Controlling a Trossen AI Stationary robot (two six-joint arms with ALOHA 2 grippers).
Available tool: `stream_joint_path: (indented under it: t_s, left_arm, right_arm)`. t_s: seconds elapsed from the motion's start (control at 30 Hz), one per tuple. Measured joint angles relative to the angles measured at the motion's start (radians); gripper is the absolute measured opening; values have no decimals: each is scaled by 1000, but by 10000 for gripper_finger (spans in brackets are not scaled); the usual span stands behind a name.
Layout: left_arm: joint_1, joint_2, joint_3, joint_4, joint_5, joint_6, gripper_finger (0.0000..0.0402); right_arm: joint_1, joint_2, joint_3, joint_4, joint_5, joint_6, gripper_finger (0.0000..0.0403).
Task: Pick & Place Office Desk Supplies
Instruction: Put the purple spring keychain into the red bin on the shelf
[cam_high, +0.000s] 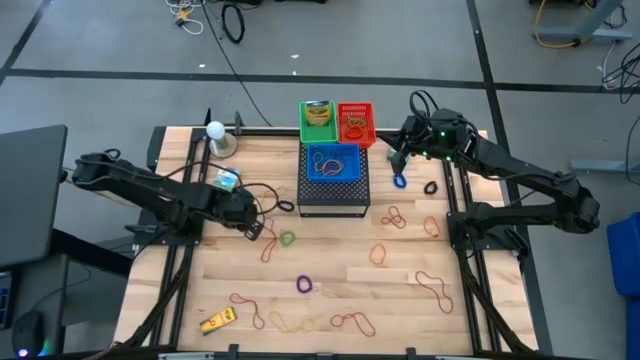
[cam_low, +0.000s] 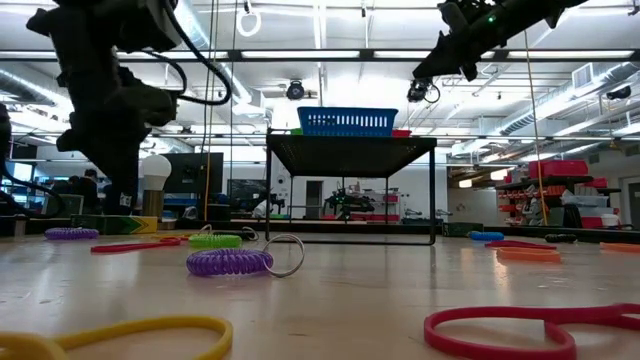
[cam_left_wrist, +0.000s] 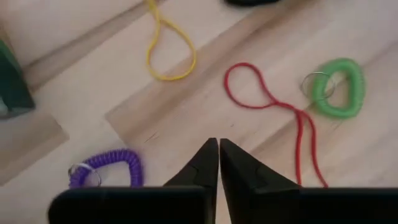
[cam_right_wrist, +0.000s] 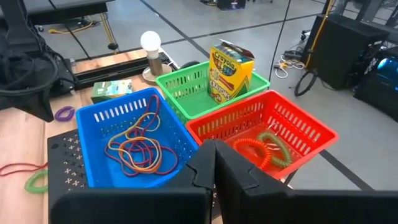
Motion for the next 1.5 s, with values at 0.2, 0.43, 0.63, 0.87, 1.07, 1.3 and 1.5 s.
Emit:
stream_joint_path:
  t_s: [0.2, 0.43, 0.63, 0.87, 1.07, 1.3, 1.5]
  left_arm:
    - [63, 13, -1, -15, 132, 55, 47]
    - [131, 12, -1, -42, 147, 57, 98]
    - [154, 11, -1, -156, 181, -32, 102]
    - [154, 12, -1, -201, 180, -27, 104]
    - [154, 33, -1, -187, 181, -19, 136]
    - [164, 91, -48, -101, 130, 17, 164]
    - [178, 141, -111, -11, 167, -23, 120]
  right_arm:
    - [0, 2, 0, 2, 0, 1, 11]
    - [0, 3, 0, 1, 0, 9, 11]
    - [0, 3, 0, 1, 0, 11, 11]
    - [0, 3, 0, 1, 0, 11, 11]
    - [0, 3, 0, 0, 0, 11, 11]
    - [0, 3, 0, 2, 2, 8, 11]
    - [0, 3, 0, 3, 5, 8, 11]
